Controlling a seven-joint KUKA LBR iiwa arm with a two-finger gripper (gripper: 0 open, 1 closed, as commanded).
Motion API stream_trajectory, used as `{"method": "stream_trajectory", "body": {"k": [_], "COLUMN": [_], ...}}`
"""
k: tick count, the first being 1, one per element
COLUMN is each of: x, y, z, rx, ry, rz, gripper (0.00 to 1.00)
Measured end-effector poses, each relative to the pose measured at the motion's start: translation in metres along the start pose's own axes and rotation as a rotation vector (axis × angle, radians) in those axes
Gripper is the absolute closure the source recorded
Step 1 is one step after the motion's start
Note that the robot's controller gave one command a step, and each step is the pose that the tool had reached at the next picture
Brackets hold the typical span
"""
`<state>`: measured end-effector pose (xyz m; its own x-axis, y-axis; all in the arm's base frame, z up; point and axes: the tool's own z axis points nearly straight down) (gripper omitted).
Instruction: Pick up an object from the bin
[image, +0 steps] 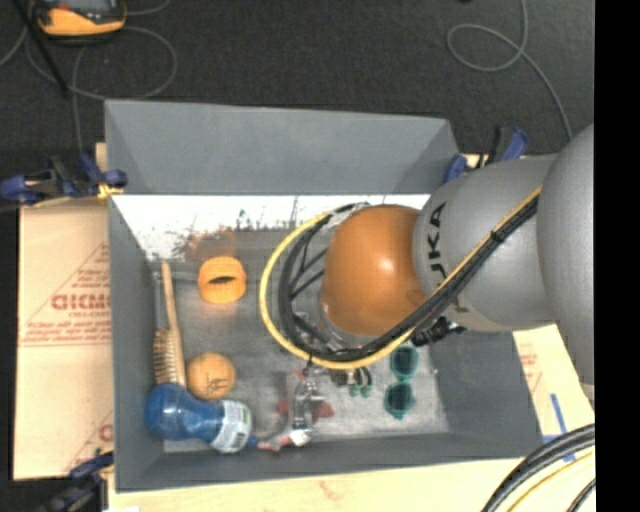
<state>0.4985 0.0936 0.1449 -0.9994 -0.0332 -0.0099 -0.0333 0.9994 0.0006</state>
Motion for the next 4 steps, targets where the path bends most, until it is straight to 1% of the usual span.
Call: {"method": "stream_trajectory", "body": {"k": [1, 2, 3, 4], "x": [-0.014, -0.014, -0.021, -0.018], "y": [-0.020, -0.020, -0.039, -0.040], "z": [0.073, 0.073, 0.022, -0.005], "rx": [-0.003, -0.004, -0.001, -0.001], "ry": [0.001, 0.001, 0.014, 0.001], "rz": [-0.282, -0.282, -0.291, -0.237], "gripper": [1.00, 1.00, 1.00, 1.00]}}
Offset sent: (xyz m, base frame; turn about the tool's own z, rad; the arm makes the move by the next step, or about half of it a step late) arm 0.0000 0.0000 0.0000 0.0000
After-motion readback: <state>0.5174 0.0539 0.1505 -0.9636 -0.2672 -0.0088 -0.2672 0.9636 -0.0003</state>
